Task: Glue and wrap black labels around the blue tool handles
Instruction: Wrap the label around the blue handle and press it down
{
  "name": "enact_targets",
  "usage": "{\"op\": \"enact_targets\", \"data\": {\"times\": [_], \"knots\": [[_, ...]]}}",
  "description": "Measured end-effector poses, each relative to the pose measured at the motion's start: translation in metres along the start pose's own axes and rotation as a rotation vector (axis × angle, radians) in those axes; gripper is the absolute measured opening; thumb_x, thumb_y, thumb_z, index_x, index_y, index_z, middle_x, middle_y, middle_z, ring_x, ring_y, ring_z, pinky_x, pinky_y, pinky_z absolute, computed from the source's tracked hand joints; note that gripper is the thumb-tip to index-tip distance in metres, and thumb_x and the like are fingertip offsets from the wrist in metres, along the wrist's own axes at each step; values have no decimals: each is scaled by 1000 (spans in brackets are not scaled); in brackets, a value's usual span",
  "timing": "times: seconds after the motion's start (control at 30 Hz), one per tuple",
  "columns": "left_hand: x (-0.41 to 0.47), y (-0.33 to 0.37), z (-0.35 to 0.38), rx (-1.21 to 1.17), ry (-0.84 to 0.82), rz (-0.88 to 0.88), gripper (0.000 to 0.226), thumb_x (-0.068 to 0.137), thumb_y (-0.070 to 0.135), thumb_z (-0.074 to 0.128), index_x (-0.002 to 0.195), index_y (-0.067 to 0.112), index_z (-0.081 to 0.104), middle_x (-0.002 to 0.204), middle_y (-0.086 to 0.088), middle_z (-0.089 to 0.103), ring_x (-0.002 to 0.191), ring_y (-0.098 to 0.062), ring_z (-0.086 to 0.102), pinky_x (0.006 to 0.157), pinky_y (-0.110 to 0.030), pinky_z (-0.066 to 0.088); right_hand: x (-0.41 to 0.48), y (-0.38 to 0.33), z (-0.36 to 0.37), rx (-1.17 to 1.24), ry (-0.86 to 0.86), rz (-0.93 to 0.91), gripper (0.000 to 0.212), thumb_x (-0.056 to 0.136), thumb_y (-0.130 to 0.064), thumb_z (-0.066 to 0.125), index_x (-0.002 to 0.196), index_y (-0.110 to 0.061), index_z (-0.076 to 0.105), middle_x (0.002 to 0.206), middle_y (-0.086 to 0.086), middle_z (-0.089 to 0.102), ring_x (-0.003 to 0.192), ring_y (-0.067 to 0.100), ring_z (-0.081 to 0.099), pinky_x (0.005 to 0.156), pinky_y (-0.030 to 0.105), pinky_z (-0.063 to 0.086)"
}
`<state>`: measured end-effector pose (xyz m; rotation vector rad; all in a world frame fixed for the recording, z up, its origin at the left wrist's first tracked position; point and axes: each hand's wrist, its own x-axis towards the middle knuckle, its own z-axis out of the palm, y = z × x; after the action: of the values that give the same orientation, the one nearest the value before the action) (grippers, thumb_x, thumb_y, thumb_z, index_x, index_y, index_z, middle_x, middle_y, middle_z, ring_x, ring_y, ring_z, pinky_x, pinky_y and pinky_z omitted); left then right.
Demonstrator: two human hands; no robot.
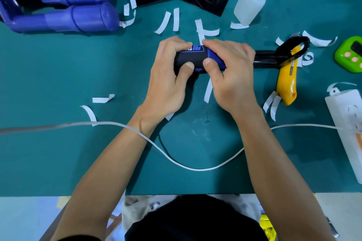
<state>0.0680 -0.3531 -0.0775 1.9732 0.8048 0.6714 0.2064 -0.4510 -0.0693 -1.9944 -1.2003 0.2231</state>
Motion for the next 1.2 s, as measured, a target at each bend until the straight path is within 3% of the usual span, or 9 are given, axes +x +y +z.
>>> {"op": "enact_targets", "data": {"times": [0.13, 0.47, 0.63, 0.77, 0.9, 1.0, 1.2], "knots": [[0, 1, -2, 0, -4, -7, 35, 95, 4, 60, 129, 12, 58, 129, 2, 52, 122, -7, 53, 100, -15, 39, 1, -7, 4, -31, 41, 7, 32, 93, -32, 72, 120, -15, 72, 111, -7, 72, 106, 16, 61, 107, 31, 28], [1, -2, -3, 9, -8, -7, 37, 93, 2, 61, 129, 10, 60, 129, 1, 54, 124, -2, 51, 102, -14, 38, -1, -4, 2, -11, 18, 17, 32, 94, -23, 68, 124, -14, 71, 120, -7, 71, 112, 16, 59, 108, 30, 26], [1, -3, -2, 5, -1, -15, 37, 93, 4, 62, 129, 11, 60, 128, 4, 53, 124, -2, 51, 101, -13, 37, 1, -6, 3, -52, 25, 12, 33, 92, -32, 70, 122, -16, 71, 111, -7, 71, 107, 17, 60, 106, 28, 26], [1, -5, -5, 8, -9, -12, 38, 94, 4, 65, 131, 11, 61, 133, 0, 57, 129, 7, 47, 105, -11, 34, 2, -5, 4, -46, 22, 7, 34, 92, -33, 72, 121, -17, 71, 112, -8, 71, 107, 16, 60, 106, 27, 26], [3, -9, -13, -18, -55, -57, 42, 93, 6, 70, 134, 13, 63, 140, 0, 60, 141, -2, 45, 115, -20, 34, 3, -4, 3, -41, 9, 7, 33, 92, -34, 72, 122, -17, 71, 113, -8, 71, 108, 16, 60, 106, 30, 27], [5, -11, -17, -61, -83, -80, 43, 92, 4, 70, 133, 14, 65, 138, 3, 61, 145, -11, 46, 119, -35, 37, 3, -4, 3, -37, 7, 11, 33, 93, -34, 71, 122, -17, 71, 113, -7, 71, 108, 17, 60, 106, 28, 26], [7, -10, -20, -185, -111, -145, 47, 90, -3, 67, 128, 25, 65, 138, 0, 62, 146, -11, 45, 121, -44, 37, 3, -3, 4, -32, 10, 13, 34, 92, -33, 72, 122, -17, 71, 114, -7, 71, 108, 16, 60, 106, 26, 26]]}}
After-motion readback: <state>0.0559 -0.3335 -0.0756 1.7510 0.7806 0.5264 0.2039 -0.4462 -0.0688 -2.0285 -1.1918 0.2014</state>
